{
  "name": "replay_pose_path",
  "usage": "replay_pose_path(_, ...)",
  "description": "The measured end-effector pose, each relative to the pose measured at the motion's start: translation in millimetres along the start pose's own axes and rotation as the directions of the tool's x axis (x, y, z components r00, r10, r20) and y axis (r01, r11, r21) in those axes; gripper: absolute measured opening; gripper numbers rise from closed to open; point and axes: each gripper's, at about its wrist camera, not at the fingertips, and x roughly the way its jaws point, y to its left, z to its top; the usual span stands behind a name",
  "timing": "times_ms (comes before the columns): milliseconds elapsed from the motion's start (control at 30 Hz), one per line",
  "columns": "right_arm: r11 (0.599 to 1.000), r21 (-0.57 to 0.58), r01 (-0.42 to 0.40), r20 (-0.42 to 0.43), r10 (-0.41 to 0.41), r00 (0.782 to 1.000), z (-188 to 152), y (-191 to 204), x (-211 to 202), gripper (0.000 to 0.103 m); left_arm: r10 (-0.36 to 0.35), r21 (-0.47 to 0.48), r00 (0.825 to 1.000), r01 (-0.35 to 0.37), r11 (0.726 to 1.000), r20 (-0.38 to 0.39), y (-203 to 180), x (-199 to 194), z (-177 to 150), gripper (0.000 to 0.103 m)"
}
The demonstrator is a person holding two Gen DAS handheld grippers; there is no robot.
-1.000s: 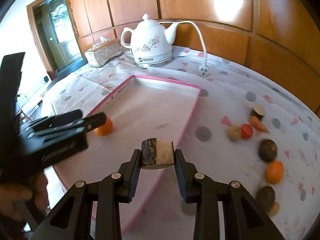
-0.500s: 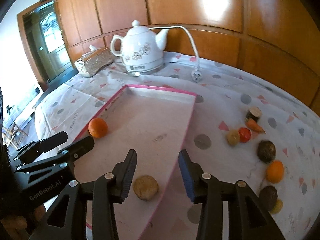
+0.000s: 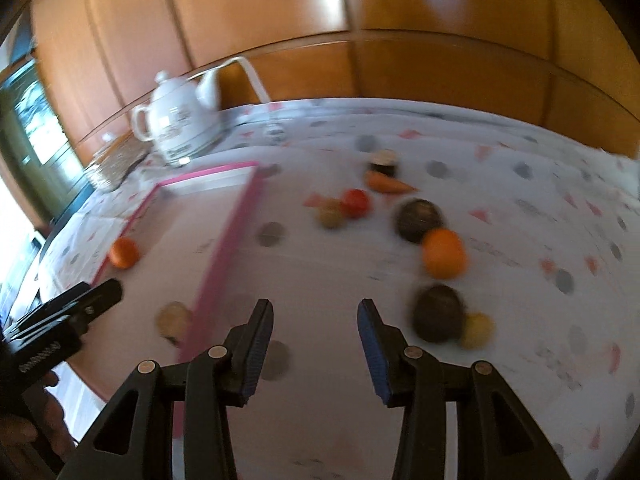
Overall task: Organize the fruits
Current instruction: 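Grasp the beige ball with the right tool while the left tool approaches a dark brown root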
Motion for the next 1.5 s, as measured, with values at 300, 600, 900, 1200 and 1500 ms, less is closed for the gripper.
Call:
replay_pose_path(300,0.986,0.124,0.109,-0.037,-0.105,0.994,-23,-68,-8,0.044,-0.047,0.056,0.999,0.047,0.997,-0.002,-22,-2,-1,0.073)
replay_pose_path(600,0.98,0.145,0.138,-0.045,-0.132,0.99,-27,-84,-6,0.044,-0.138,0.134,0.989,0.143,0.981,-0.045,-51,0,-6,0.073)
replay_pose_path(900,0.985,0.112,0.134,-0.042,-0.13,0.991,-27,-90,0,0.039,-0.159,0.172,0.985,0.168,0.971,-0.064,-63,1,-13,0.073)
replay_pose_path(1200,0.993,-0.013,0.114,-0.047,-0.115,0.992,-18,-87,14,0.038,-0.225,0.218,0.972,0.235,0.947,-0.071,-77,-2,-14,0.073)
replay_pose_path(1500,0.995,-0.071,0.072,-0.052,-0.075,0.996,-14,-94,19,0.026,-0.291,0.221,0.949,0.312,0.924,-0.124,-101,11,-6,0.073)
